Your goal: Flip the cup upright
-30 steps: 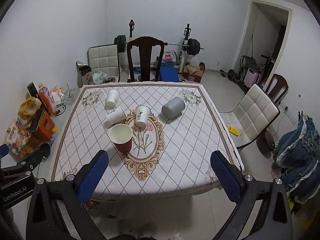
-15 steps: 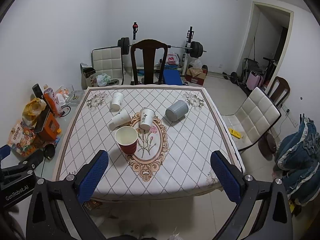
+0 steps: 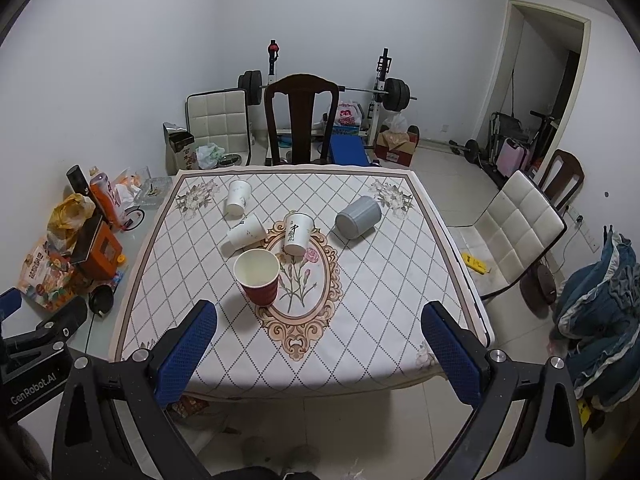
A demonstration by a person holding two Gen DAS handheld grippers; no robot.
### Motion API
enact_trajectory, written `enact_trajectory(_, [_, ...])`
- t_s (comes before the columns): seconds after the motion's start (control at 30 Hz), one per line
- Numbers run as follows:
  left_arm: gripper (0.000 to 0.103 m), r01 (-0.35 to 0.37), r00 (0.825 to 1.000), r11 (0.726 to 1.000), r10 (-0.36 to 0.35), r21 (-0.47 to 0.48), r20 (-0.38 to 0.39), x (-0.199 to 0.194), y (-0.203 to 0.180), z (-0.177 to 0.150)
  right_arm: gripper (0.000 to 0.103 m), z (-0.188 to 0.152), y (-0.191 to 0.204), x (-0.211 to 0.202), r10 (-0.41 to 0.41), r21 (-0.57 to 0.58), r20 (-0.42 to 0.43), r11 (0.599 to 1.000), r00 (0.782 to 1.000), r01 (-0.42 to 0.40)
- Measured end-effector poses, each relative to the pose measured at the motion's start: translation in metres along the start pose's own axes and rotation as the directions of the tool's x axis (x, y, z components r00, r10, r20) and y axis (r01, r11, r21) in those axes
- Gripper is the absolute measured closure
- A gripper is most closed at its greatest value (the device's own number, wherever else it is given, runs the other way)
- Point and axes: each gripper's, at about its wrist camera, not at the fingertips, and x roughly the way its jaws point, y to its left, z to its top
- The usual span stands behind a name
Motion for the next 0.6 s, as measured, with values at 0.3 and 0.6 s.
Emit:
enact_trajectory(0.3, [0.000,-0.003,1.000,1.000,0.003,0.001,0.009,-0.0011,-0.0044,0.0016,0.000,-0.0001,-0.0041,0.0037,0.019,0.007,-0.011,1.000,1.000,-0.019])
enact_trajectory(0.6, [0.000,0.003,1.000,1.000,-0.003,0.003,0.005,-0.0017,-0.0064,0.0026,0.000,0.0011,-0.0042,0.0071,0.023,0.005,-0.019,1.000,1.000,-0.023])
